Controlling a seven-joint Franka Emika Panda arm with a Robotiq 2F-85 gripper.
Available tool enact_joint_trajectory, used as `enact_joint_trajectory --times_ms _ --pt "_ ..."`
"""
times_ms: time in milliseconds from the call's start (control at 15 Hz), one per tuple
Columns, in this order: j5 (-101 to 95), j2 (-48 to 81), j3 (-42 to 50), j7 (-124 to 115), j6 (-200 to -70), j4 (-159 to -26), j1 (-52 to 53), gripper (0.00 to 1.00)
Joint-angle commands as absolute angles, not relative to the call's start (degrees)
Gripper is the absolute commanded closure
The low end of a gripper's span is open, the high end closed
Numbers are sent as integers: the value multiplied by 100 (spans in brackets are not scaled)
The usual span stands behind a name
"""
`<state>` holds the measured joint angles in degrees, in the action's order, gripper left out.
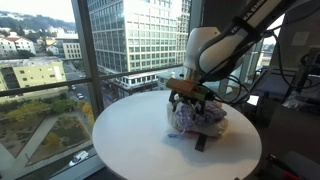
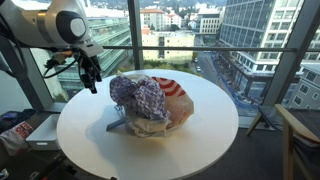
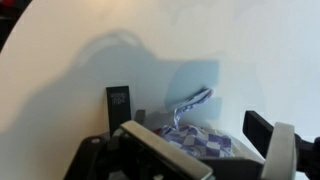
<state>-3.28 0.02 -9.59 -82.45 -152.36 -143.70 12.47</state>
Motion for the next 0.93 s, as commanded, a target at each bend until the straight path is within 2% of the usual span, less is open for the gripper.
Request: enact_joint_trajectory --times_ms 0,533,867 --pt "-1111 327 -927 -8821 -15360 -14217 1159 0" --pt "-2432 670 -452 -10292 -15881 -13944 1189 0" --pt "-1938 819 -467 -9929 -15754 -13926 1216 0"
